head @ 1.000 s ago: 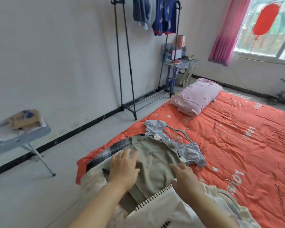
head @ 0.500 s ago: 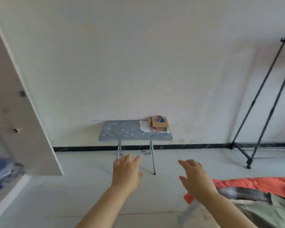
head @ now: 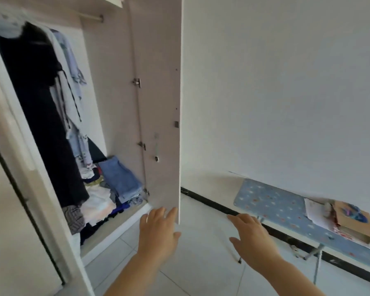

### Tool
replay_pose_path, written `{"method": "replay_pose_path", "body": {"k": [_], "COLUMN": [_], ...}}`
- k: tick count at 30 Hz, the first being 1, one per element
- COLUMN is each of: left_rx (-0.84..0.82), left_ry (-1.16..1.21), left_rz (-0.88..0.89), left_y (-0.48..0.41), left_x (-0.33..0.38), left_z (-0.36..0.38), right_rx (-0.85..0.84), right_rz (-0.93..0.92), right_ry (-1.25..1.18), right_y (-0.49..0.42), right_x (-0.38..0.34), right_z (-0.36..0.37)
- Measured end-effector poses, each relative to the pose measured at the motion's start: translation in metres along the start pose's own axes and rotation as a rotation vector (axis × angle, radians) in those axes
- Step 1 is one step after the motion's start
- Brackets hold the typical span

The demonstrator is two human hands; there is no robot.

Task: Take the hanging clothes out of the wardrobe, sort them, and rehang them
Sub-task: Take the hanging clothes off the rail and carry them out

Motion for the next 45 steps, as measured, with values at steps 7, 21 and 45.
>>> {"method": "replay_pose_path", "body": {"k": [7,21,45], "left_rx": [0.053,0.095,0.598], "left_ry": [-0.121,-0.202,-0.365], "left_rz": [-0.26,-0.576,-0.61], "left_y": [-0.087,-0.231,-0.545], "left_x": [-0.066,-0.183,-0.485], "left_z": [-0.007,-0.028,-0.192], "right_rx": [-0.027,-0.151,0.279], "right_rz": [-0.269,-0.61,-1.063], "right_ry": [0.009,0.007,-0.081], "right_y": [-0.147,-0.388,-0.793], "right_x": [-0.046,-0.154,-0.5], "right_z": [0.013,0.043,-0.037]}}
Point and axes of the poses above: each hand's wrist, its own y-axis away from the middle knuckle, its own z-axis out of the palm, x = y × z, the point moved 4 cm from there along -y, towards the middle knuckle, and after that the axes turned 1 degree about -z, right-handed, at the moved point
